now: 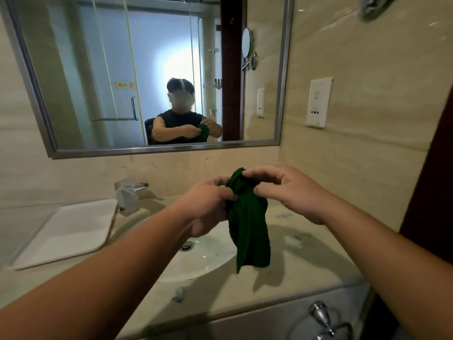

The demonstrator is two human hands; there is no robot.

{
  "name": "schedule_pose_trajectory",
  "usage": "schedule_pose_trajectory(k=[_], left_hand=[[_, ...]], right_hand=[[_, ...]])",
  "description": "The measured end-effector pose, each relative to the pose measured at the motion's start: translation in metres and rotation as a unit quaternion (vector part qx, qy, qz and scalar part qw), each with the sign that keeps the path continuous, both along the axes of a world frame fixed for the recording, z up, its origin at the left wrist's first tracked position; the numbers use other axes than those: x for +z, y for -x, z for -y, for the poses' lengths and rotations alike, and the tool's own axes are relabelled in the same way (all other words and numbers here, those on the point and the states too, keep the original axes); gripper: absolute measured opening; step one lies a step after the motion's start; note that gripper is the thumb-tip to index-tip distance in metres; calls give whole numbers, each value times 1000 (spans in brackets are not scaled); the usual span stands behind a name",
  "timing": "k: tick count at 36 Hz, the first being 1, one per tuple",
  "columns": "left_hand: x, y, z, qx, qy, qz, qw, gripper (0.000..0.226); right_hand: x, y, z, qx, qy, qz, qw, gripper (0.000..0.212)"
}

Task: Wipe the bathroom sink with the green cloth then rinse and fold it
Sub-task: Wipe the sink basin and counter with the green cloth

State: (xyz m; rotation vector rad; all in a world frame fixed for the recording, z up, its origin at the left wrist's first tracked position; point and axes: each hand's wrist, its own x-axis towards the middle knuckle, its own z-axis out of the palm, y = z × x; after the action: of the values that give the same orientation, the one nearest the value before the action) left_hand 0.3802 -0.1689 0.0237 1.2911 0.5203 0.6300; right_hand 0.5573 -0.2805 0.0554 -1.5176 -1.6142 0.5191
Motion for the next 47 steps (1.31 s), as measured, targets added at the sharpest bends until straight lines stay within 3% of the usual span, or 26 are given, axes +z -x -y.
schedule_pose_trajectory(k=[4,6,9,13,15,19,22,25,28,30,35,41,47], left_hand=[[-1,-12,16,-41,51,45,997,28],[-4,-19,21,-57,92,53,993,27],[-11,-26,23,-68,92,35,993,22],[-26,-29,15,-21,-110,-87,990,19],[-37,-29,12,19,-246,-177,953,15],[-67,-35,18,10,-483,-358,799,35],[-92,-39,22,-59,-533,-456,711,64],[-111,-46,18,-98,-501,-537,671,94],[-120,-50,10,-111,-461,-572,670,116],[-122,-53,6,-115,-435,-583,676,120],[-125,-54,1,-130,-430,-593,668,124],[-122,-45,-2,-162,-429,-605,651,143],[-127,-39,-6,-150,-448,-570,672,136]], right_hand=[[-33,-2,8,24,54,78,995,95],[-48,-3,7,-20,30,104,994,105],[-62,-14,10,-64,21,98,993,87],[-70,-49,19,-112,46,79,989,44],[-70,-70,25,-144,62,44,987,37],[-72,-113,37,-212,74,66,972,28],[-78,-139,38,-256,108,169,946,42],[-104,-160,29,-260,185,285,904,70],[-147,-170,17,-230,243,375,864,80],[-170,-172,9,-213,259,387,859,79],[-197,-188,-3,-218,245,365,871,69],[-204,-196,-11,-214,236,335,887,58],[-207,-191,-30,-213,236,292,902,55]])
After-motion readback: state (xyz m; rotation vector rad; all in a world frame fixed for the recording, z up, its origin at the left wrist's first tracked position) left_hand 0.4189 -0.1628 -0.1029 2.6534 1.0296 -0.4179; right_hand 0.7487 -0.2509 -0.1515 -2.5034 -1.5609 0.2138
